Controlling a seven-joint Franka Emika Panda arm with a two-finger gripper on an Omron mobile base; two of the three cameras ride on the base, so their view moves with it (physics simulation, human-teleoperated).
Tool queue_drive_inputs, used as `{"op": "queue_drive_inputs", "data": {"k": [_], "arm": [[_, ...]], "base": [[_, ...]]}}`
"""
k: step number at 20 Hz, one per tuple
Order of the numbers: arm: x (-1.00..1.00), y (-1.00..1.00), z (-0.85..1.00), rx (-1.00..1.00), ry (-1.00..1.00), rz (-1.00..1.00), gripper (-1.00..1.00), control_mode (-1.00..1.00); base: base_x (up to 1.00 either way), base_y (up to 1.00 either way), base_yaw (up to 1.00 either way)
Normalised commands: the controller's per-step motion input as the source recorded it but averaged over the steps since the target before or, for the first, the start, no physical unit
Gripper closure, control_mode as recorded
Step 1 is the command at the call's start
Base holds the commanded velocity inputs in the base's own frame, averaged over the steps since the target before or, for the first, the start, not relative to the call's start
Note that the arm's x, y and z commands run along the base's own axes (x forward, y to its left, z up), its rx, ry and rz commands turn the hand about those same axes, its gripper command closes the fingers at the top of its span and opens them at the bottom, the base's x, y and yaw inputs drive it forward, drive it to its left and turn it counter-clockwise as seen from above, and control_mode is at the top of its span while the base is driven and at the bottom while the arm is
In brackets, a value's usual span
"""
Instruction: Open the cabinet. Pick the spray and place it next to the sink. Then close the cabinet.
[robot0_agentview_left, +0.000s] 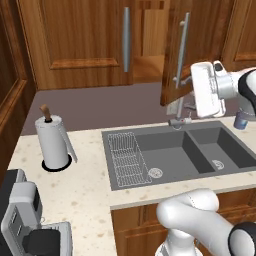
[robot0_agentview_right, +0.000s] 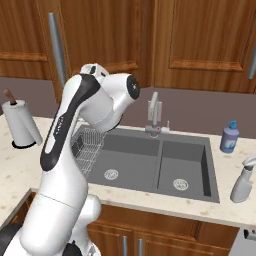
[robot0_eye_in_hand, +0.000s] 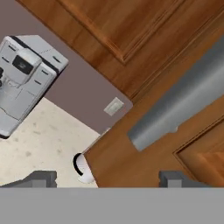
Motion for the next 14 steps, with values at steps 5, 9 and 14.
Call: {"op": "queue_drive_inputs", "data": {"k": [5,9,14], "arm": [[0.65,0.60,0.00,-0.02,-0.07,-0.02,-1.00,-1.00],[0.79,0.42,0.00,-0.02,0.00,-0.02,-1.00,-1.00],[0.83,0.18,0.00,-0.04,0.01,0.00,-1.00,-1.00]], "base": [[0.00,0.00,0.00],[0.00,0.00,0.00],[0.00,0.00,0.00]]}}
